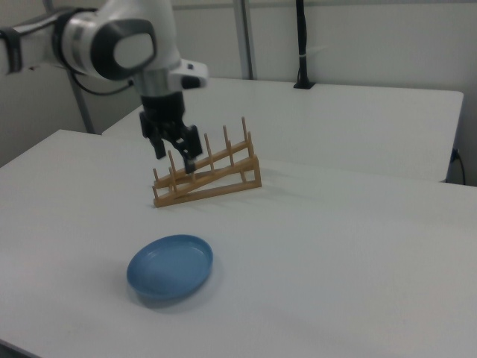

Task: Pick plate from plate rack
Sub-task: 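Open the gripper, release the plate, and raise the arm away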

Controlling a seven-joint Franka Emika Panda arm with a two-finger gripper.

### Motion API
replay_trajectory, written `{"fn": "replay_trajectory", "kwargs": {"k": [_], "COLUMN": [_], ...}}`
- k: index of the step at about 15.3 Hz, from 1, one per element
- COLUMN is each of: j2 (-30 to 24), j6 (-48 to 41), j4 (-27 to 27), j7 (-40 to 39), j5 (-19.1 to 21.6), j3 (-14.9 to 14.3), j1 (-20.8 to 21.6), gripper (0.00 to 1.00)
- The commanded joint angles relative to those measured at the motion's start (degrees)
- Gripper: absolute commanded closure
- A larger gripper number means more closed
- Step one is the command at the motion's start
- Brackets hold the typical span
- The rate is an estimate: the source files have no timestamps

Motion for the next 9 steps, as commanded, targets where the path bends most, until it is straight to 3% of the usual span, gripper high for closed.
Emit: {"fn": "replay_trajectory", "kwargs": {"k": [1,4,5,8,9], "j2": [-3.58,-4.29,-4.38,-4.03,-3.59], "j6": [-2.22,-3.27,-4.40,-5.12,-4.86], "j4": [0.99,3.80,3.72,3.63,3.63], "j7": [9.39,18.46,15.51,-9.23,-14.09], "j5": [1.29,0.86,0.68,0.41,0.24], "j3": [-0.85,-1.20,-1.11,-1.11,-1.20], "j1": [3.25,6.15,6.24,5.63,5.46], "gripper": [0.00,0.00,0.00,0.00,0.00]}}
